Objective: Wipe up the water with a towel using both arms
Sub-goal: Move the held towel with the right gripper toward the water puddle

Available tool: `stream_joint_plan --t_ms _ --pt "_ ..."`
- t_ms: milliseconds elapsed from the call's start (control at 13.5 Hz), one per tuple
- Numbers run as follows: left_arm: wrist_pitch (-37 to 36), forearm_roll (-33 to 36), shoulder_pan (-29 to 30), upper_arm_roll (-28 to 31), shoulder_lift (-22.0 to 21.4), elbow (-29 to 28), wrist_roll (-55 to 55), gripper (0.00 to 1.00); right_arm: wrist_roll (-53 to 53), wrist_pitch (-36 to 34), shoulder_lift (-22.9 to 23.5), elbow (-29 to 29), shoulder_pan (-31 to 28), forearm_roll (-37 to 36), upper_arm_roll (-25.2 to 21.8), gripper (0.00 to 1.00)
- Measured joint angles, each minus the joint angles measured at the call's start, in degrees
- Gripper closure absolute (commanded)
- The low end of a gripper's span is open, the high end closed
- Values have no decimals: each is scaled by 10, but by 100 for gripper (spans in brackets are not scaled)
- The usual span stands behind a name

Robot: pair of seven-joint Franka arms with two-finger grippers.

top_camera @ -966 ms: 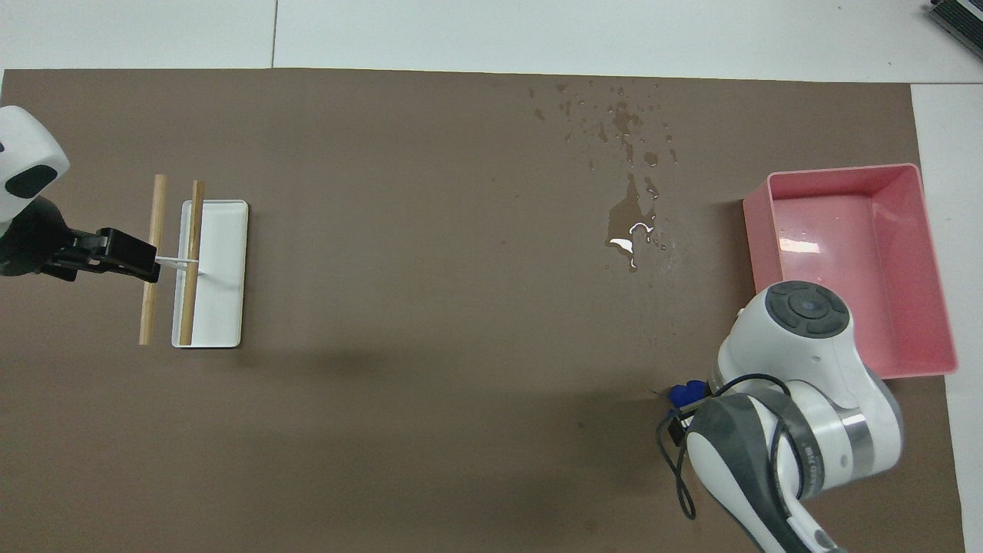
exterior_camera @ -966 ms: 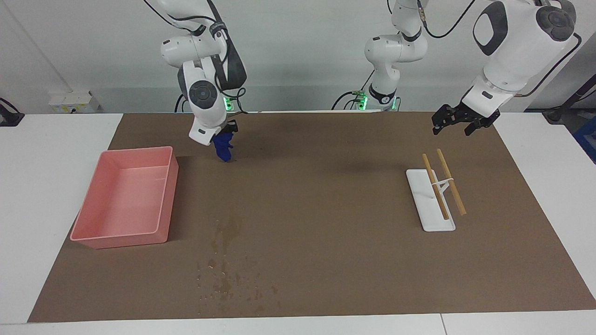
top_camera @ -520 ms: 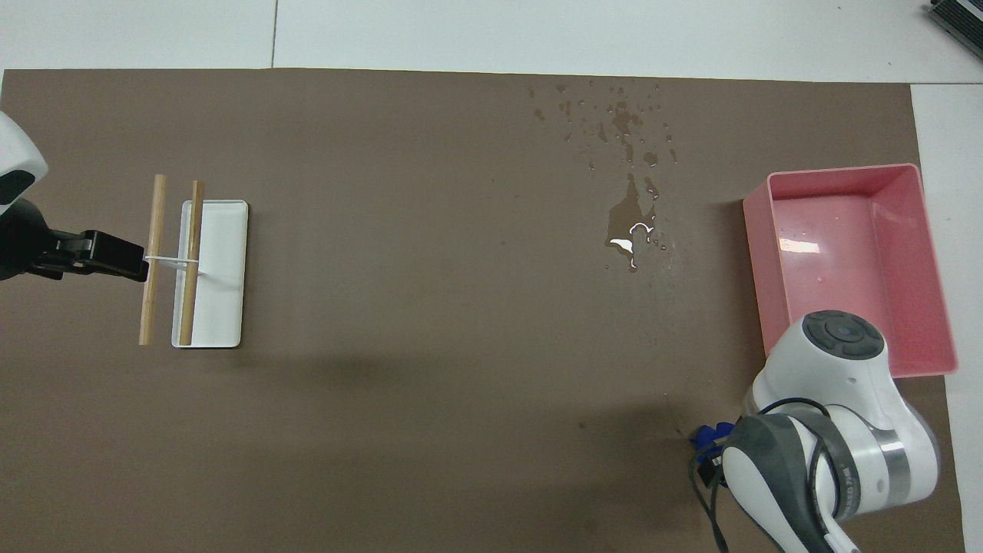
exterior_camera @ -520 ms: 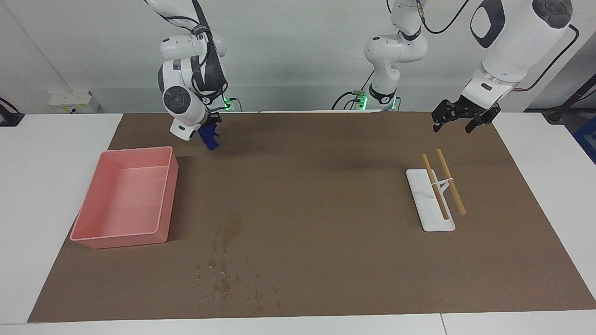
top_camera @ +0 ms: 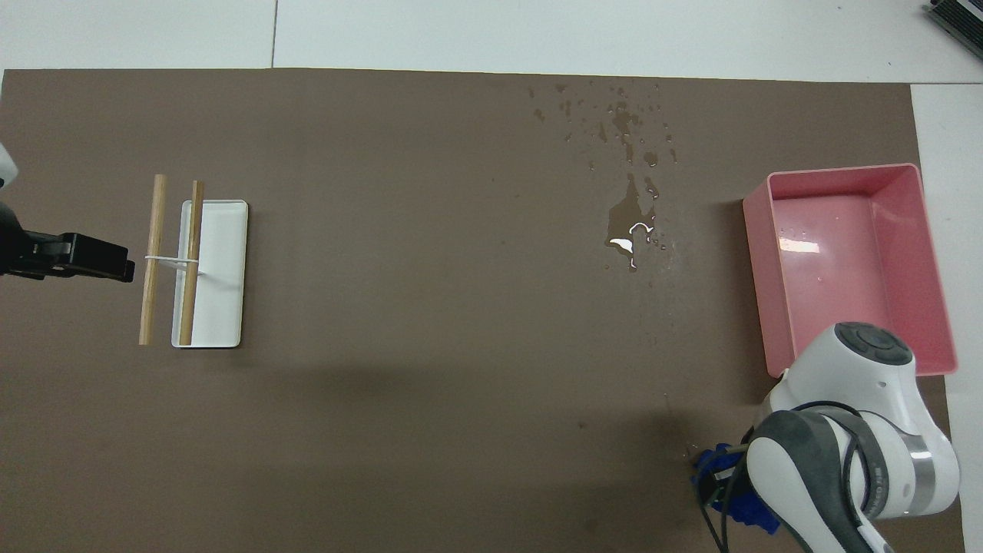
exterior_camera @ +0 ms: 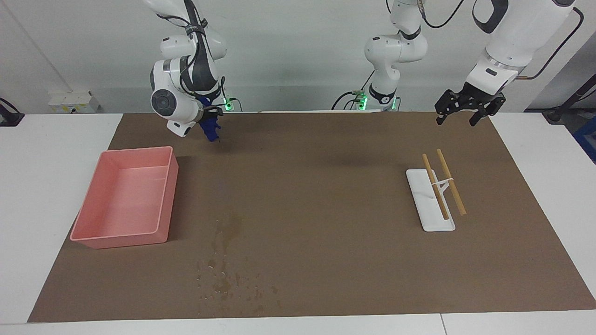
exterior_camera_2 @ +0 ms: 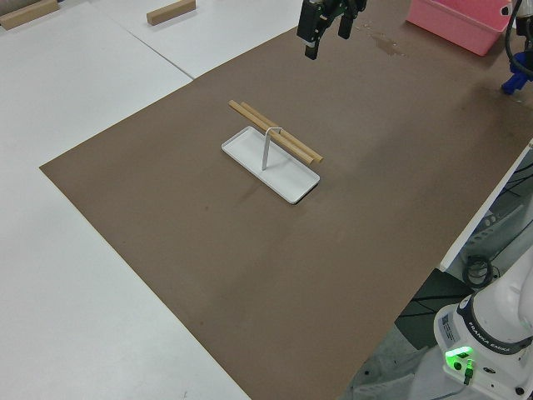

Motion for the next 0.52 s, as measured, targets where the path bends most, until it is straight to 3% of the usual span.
stream_joint_plan --t_ms 520 --pt "0 0 0 -2 0 -1 0 0 65 144 2 -47 91 14 3 100"
